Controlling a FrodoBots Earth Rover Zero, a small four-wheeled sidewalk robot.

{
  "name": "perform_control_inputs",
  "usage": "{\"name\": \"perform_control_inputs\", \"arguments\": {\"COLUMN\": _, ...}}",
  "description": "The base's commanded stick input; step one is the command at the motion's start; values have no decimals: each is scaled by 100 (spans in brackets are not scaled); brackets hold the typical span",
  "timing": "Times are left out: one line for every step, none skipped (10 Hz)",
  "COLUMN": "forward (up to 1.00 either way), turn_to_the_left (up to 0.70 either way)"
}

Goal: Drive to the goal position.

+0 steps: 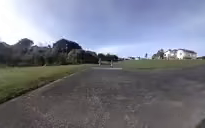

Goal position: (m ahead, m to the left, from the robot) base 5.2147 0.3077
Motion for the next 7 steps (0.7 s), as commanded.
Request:
{"name": "perform_control_inputs", "arguments": {"forward": 100, "turn_to_the_left": 6}}
{"name": "perform_control_inputs", "arguments": {"forward": 100, "turn_to_the_left": 4}}
{"name": "perform_control_inputs", "arguments": {"forward": 100, "turn_to_the_left": 2}}
{"name": "perform_control_inputs", "arguments": {"forward": 100, "turn_to_the_left": 0}}
{"name": "perform_control_inputs", "arguments": {"forward": 100, "turn_to_the_left": 0}}
{"name": "perform_control_inputs", "arguments": {"forward": 100, "turn_to_the_left": 0}}
{"name": "perform_control_inputs", "arguments": {"forward": 100, "turn_to_the_left": 0}}
